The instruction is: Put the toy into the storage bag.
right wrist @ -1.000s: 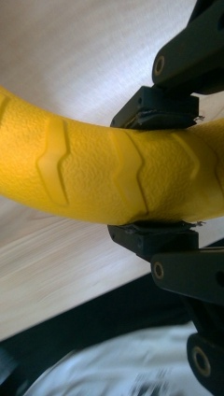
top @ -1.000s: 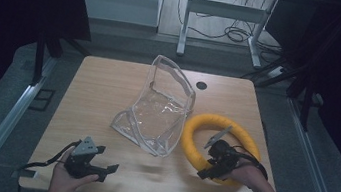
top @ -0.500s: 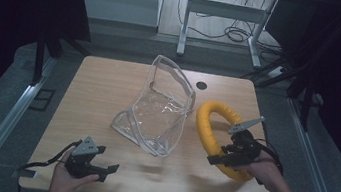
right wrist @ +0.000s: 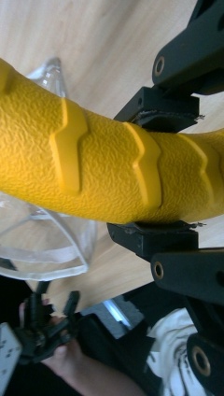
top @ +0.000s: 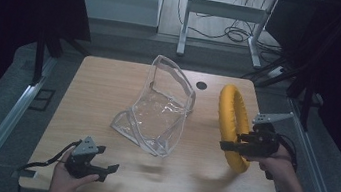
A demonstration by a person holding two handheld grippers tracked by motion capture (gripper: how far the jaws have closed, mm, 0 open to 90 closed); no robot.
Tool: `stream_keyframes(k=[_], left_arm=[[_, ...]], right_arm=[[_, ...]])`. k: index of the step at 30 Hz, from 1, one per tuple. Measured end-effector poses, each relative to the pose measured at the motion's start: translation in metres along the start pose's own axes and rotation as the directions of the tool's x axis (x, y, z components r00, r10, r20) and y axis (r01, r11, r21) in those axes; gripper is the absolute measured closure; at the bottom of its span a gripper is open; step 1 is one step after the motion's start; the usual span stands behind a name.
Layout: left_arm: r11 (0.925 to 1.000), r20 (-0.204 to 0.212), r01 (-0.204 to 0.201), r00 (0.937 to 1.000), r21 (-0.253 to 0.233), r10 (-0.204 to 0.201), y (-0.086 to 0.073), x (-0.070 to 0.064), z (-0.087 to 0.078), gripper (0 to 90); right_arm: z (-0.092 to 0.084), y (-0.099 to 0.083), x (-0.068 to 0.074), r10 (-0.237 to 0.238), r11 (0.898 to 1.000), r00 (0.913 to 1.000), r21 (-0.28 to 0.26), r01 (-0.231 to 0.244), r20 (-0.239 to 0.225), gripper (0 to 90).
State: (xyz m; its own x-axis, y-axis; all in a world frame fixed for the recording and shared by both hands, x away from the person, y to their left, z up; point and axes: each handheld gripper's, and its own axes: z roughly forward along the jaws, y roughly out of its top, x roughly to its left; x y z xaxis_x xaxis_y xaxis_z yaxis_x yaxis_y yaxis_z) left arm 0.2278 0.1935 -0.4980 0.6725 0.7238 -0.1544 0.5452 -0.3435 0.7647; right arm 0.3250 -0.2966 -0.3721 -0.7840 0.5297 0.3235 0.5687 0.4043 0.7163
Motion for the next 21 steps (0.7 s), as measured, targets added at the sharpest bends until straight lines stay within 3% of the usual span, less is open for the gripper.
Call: stream_keyframes(k=[12, 17, 21], left_arm=[[1.0000, -0.001, -0.001, 1.0000, 0.000, 0.001, 0.000, 0.000, 0.000, 17.1], [1.0000, -0.001, 0.000, 1.0000, 0.001, 0.000, 0.000, 0.000, 0.001, 17.1], [1.0000, -0.003, 0.000, 1.0000, 0.000, 0.000, 0.000, 0.000, 0.001, 17.1]], right_arm=[[-0.015, 0.008, 0.003, 0.004, 0.992, 0.9998, -0.125, -0.001, 0.021, 50.9], [-0.017, 0.011, 0.008, 0.001, 0.983, 0.9997, -0.184, 0.004, 0.026, 50.7], [-0.015, 0.016, 0.015, -0.012, 0.968, 0.9996, -0.252, 0.017, 0.024, 50.6]])
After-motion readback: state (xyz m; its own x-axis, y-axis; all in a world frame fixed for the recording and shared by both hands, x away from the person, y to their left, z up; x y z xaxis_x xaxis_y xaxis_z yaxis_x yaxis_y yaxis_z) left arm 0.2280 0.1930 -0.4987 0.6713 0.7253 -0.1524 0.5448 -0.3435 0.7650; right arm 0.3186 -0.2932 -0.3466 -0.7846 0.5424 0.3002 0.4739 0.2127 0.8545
